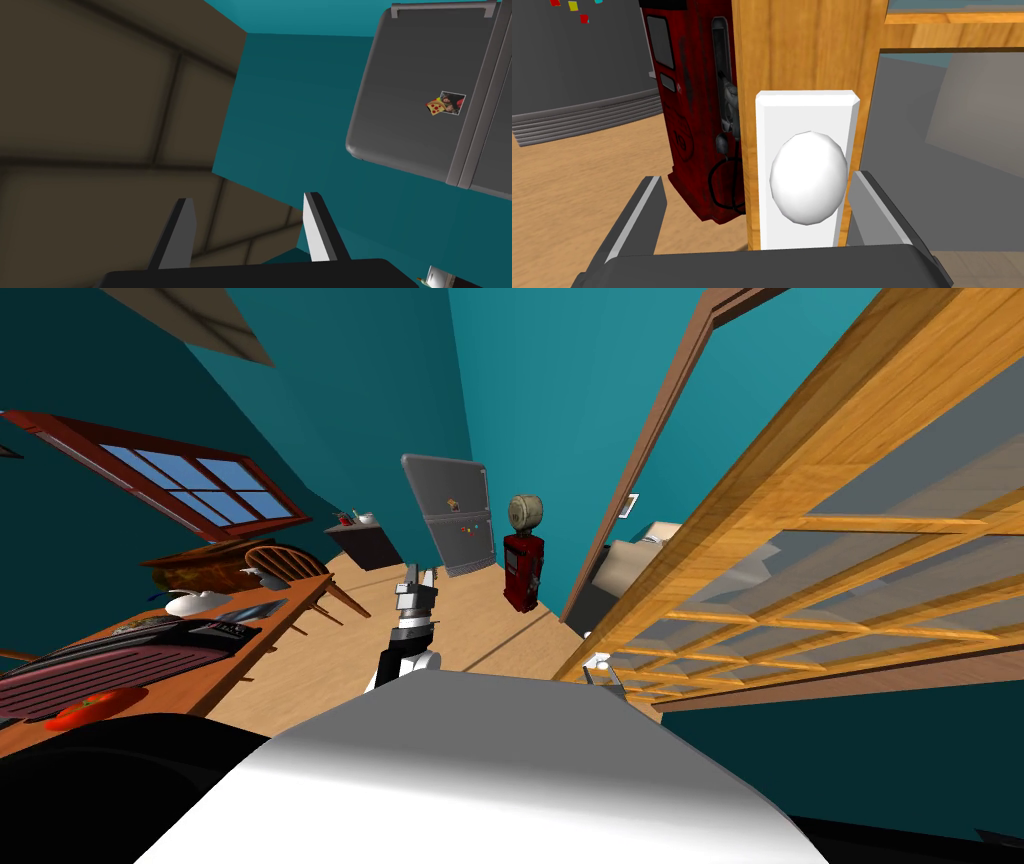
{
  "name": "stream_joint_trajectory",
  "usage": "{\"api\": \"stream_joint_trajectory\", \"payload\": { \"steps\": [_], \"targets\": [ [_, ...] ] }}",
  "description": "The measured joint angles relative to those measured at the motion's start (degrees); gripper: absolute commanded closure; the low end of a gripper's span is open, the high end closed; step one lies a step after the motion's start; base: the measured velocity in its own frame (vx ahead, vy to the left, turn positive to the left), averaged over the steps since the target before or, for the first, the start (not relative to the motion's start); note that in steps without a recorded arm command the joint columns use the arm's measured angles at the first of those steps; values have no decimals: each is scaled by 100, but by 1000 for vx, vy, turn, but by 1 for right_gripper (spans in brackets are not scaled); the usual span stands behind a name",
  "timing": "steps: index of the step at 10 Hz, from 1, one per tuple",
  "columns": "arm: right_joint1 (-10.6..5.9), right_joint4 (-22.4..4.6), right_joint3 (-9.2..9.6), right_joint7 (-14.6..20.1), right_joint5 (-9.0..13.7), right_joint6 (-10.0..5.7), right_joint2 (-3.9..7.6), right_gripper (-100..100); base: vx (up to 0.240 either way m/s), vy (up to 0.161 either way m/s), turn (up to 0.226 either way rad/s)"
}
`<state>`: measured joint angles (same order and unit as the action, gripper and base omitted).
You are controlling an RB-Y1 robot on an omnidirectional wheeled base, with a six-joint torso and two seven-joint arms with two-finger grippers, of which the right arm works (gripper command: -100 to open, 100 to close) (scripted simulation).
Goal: Pull the door open
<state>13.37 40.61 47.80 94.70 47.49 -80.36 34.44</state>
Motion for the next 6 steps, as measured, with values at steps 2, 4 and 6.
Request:
{"api": "stream_joint_trajectory", "payload": {
  "steps": [2, 4, 6],
  "targets": [
    [-44, -21, 49, -14, -8, 9, -31, 100, -2, 12, -66],
    [-44, 149, 52, -69, 8, 118, 22, 100, -15, -10, 10],
    [-53, 138, 58, -57, 0, 120, 28, 100, 5, 2, 2]
  ]
}}
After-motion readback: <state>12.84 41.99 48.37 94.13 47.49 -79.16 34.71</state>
